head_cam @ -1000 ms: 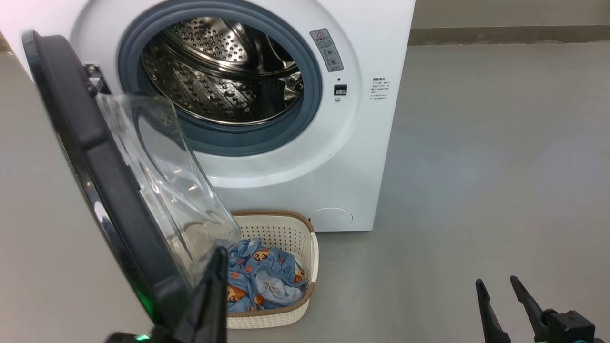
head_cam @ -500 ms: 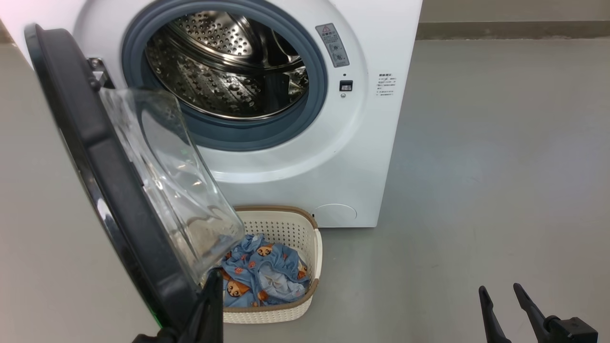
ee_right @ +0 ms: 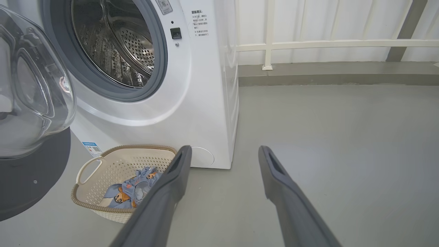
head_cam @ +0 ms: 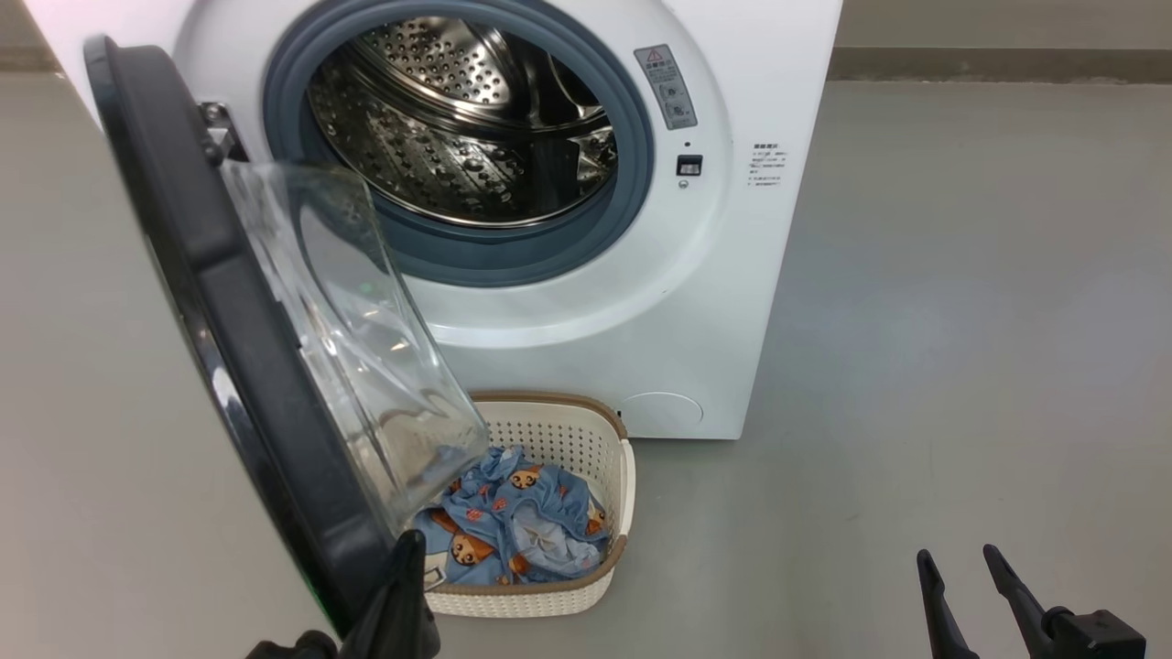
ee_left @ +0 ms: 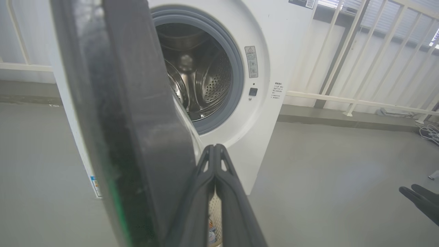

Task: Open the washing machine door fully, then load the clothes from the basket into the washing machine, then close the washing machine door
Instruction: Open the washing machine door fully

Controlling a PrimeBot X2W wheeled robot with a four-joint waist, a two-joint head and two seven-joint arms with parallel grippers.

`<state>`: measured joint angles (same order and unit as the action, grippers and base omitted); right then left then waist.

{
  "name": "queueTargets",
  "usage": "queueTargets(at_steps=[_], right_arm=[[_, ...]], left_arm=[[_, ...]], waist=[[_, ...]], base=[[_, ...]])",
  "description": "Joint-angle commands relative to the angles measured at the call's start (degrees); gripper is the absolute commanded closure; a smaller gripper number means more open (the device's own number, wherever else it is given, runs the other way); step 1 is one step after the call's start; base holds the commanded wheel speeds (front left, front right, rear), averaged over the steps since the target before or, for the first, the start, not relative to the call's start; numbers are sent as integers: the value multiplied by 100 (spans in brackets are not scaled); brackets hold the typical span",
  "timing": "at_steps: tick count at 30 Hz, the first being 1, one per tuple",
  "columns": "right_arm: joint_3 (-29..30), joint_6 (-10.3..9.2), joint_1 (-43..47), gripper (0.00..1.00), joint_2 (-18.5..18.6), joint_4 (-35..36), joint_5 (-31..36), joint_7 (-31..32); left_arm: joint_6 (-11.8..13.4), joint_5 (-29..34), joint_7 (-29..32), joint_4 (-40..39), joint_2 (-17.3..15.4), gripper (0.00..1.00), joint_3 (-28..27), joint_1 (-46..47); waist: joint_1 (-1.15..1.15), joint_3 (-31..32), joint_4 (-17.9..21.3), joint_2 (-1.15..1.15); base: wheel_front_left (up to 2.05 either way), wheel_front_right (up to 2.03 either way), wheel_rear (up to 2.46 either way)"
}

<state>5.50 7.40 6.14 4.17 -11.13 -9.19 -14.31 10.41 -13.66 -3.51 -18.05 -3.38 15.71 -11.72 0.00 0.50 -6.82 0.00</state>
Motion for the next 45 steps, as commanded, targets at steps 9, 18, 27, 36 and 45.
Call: queueTargets(at_steps=[9,18,27,36,45], right_arm=[[-178,9,-77,0,78,67,-1,-69],[-174,9,-70,0,53,91,12,-69],[-152,9,-23,0,18,83,-2,-69],[-141,9,1,0,17,73,-15,-69],[-213,9,4,0,4,55,-8,-69]], left_arm=[[220,54,40,-130,-27,100,-266,101],[490,-30,-13,33,-2,100,-374,151],[636,-81,-46,48,-25,100,-538,143],[769,-210,-86,47,-86,100,-855,89],[853,-517,-324,358,-203,100,-1451,174]], waist=[[0,22,-167,0],[0,0,-245,0],[0,-22,-337,0],[0,-31,-572,0],[0,-44,-797,0]], base=[[0,0,0],[0,0,0],[0,0,0],[0,0,0],[0,0,0]])
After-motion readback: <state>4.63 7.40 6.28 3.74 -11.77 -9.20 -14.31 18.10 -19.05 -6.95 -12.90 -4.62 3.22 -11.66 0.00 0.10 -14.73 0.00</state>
